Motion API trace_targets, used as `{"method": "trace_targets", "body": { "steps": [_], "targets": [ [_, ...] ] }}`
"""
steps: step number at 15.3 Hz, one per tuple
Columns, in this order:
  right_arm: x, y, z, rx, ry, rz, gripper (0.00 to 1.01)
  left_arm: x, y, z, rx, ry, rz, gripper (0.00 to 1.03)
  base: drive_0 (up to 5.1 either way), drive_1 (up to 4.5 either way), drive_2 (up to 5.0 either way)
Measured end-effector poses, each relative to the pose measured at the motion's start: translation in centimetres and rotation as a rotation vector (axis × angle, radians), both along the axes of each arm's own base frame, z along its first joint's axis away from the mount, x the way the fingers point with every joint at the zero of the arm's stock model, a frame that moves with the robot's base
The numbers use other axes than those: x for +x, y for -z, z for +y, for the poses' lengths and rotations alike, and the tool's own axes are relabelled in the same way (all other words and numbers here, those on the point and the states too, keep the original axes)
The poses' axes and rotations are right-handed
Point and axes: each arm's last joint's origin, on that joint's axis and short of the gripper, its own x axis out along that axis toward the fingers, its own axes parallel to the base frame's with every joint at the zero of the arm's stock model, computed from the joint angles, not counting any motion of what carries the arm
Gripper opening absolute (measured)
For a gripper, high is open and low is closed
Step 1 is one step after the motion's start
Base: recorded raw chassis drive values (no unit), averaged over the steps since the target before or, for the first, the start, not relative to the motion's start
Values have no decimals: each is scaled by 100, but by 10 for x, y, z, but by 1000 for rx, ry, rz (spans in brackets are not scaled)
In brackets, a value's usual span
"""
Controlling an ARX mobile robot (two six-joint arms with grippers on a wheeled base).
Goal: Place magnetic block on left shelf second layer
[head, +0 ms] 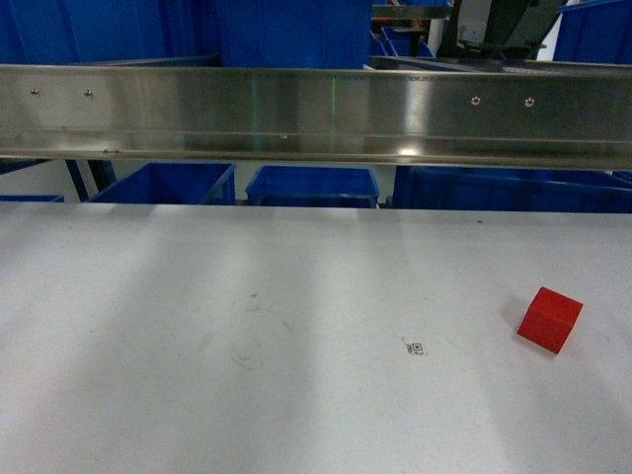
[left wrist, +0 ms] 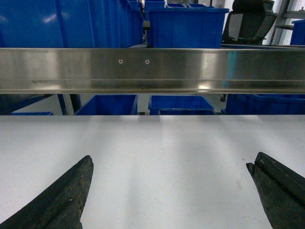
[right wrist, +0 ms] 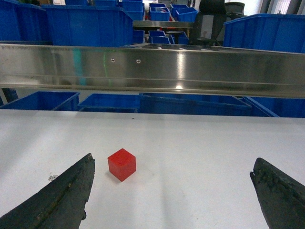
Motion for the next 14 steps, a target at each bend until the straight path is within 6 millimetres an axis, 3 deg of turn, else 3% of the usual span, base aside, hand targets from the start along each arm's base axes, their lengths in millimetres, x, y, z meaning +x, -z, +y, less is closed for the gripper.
{"method": "trace_targets", "body": {
  "steps": [14],
  "targets": [
    [0,0,0,0,0,0,98,0,0,0,0,0,0,98,0,0,0]
  ]
}}
